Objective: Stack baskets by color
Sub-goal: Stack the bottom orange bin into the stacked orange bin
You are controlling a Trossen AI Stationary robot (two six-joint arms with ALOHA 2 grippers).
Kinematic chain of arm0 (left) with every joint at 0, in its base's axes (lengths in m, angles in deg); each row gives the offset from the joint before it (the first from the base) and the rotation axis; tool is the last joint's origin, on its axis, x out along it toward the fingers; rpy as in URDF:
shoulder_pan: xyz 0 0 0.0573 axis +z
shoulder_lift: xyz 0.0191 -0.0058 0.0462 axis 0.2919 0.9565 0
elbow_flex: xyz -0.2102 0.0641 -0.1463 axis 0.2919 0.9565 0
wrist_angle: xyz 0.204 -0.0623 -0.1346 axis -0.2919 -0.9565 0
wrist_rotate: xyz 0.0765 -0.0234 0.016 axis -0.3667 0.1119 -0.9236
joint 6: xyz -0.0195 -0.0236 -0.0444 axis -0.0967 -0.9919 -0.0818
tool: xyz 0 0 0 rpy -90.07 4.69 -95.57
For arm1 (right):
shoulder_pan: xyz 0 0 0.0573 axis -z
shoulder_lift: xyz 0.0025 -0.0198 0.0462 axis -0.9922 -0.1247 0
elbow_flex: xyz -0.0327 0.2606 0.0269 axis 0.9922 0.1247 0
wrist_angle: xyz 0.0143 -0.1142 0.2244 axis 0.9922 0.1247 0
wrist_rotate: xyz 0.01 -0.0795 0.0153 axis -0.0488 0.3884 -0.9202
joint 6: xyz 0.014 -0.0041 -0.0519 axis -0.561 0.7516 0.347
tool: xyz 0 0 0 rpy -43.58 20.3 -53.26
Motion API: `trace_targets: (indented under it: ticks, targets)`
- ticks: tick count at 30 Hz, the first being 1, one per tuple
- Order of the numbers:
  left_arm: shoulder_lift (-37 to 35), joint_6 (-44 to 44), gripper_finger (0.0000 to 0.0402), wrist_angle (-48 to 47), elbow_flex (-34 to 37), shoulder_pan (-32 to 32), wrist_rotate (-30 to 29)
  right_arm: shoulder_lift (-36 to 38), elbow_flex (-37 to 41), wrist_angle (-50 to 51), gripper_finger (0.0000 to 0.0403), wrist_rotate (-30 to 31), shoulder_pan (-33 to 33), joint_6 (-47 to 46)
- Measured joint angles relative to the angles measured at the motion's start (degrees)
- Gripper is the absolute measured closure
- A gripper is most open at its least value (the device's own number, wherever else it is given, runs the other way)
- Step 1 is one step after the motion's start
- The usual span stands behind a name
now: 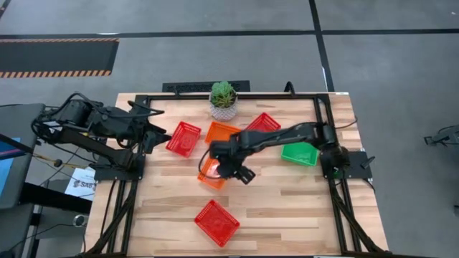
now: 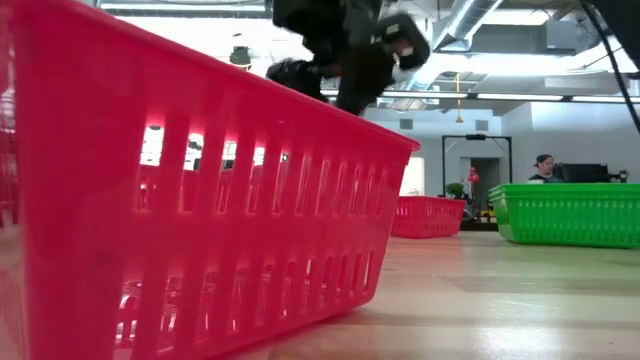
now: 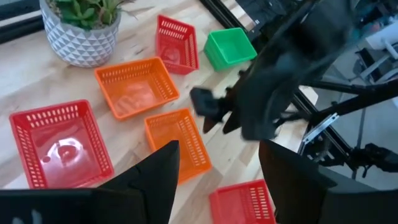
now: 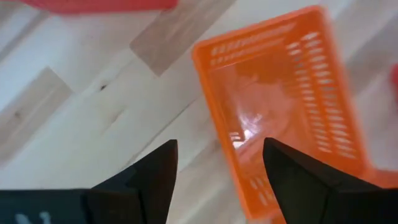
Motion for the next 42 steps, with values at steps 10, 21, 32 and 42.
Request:
trace_targets:
  ticks: [10,21,32,42]
  targets:
    - [0.0,-2.4,0.0193,-1.2,0.0,0.0,-0.3,-9.1,0.0,-2.5,0.0155,7.1,0.5,-1.6]
    - [0.0,-2.2,0.0193,-1.3,0.0,0.0,0.0,-8.2,0.0,-0.2,0.0384,7.2,1.0,-2.2]
    - [-0.1,-2.1,0.0193,-2.7,0.0,0.0,0.2,11.4,-0.1,3.1,0.0396,-4.8,5.3,-5.4]
    - [-0.1,-0.4,0.0193,-2.7,0.0,0.0,-1.0,21.4,-0.1,15.5,0.0398,17.5,10.5,-2.5]
